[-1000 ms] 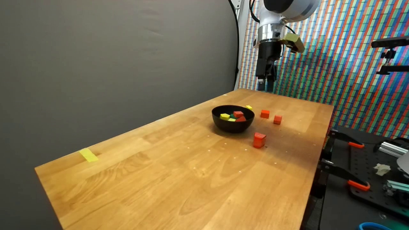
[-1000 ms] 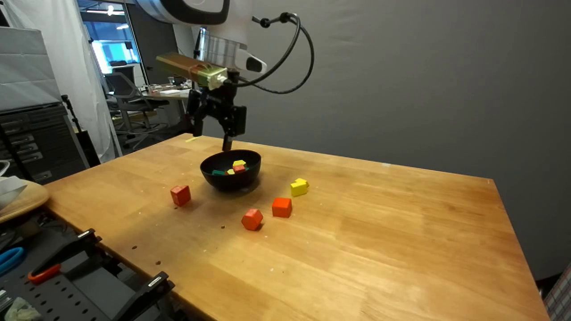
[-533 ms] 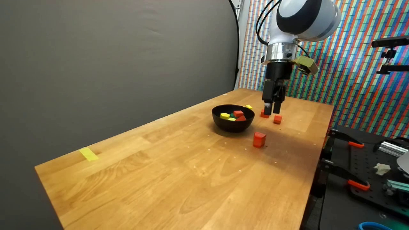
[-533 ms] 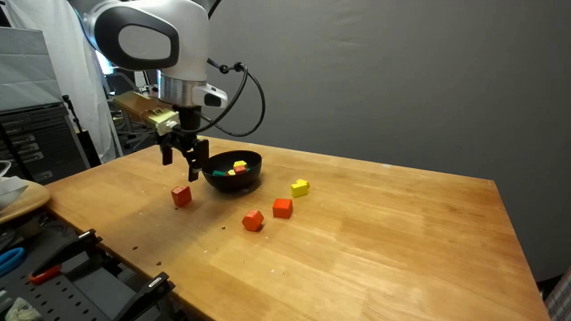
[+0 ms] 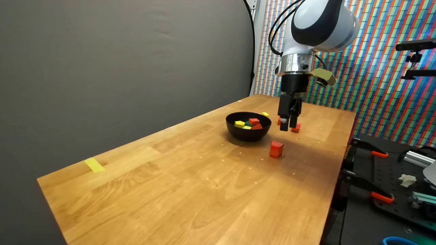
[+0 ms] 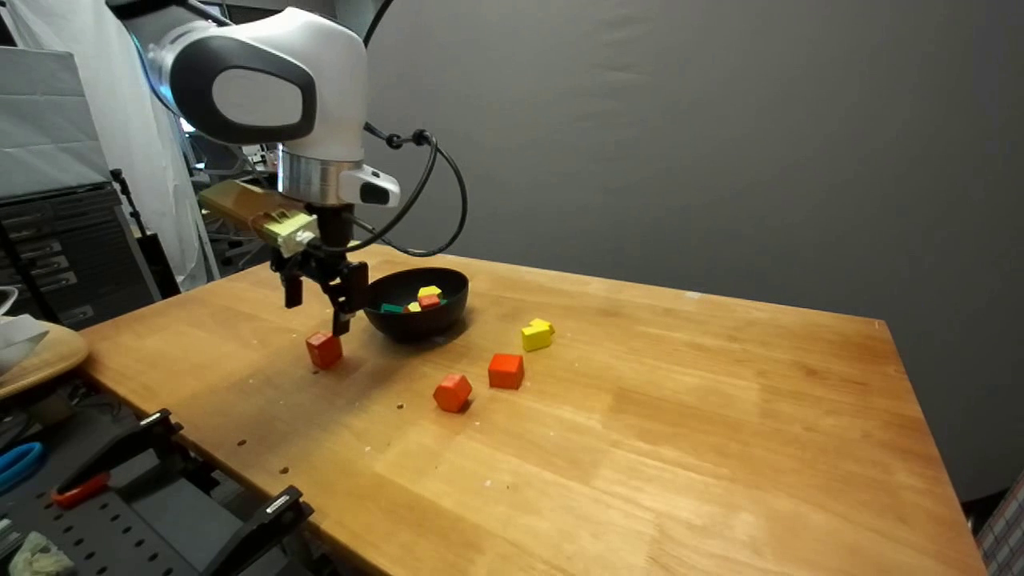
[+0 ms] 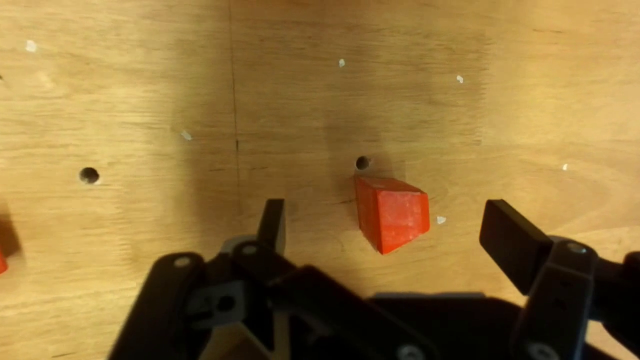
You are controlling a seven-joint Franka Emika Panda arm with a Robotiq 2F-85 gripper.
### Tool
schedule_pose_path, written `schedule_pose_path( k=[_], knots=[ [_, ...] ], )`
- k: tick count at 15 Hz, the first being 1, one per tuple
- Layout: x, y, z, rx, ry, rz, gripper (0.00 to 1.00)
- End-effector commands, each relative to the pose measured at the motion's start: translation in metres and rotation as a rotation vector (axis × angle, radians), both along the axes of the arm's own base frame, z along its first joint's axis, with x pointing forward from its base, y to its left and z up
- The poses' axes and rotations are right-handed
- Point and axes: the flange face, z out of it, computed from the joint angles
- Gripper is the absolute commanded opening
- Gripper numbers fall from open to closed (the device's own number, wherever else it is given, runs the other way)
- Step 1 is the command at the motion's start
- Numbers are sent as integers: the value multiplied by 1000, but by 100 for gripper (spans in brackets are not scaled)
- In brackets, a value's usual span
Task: Put the blocks in the bowl
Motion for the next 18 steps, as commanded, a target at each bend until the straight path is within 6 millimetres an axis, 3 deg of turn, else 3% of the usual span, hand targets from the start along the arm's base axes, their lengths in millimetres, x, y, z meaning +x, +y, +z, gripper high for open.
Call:
schedule_pose_path(
  k=[1, 5, 6, 7, 9, 13, 16, 18],
  knots=[
    [8, 22, -18, -13, -25, 53, 100],
    [12, 33, -39, -9, -2, 77, 100],
    [14, 33, -44, -8, 9, 79, 94],
    [15, 33, -47, -9, 16, 81, 73],
    [18, 33, -51, -11, 23, 84, 68],
    [25, 31, -50, -16, 23, 84, 37],
    [26, 30, -32, -47, 34, 91, 13],
    [17, 27, -10, -101, 89, 104, 12]
  ],
)
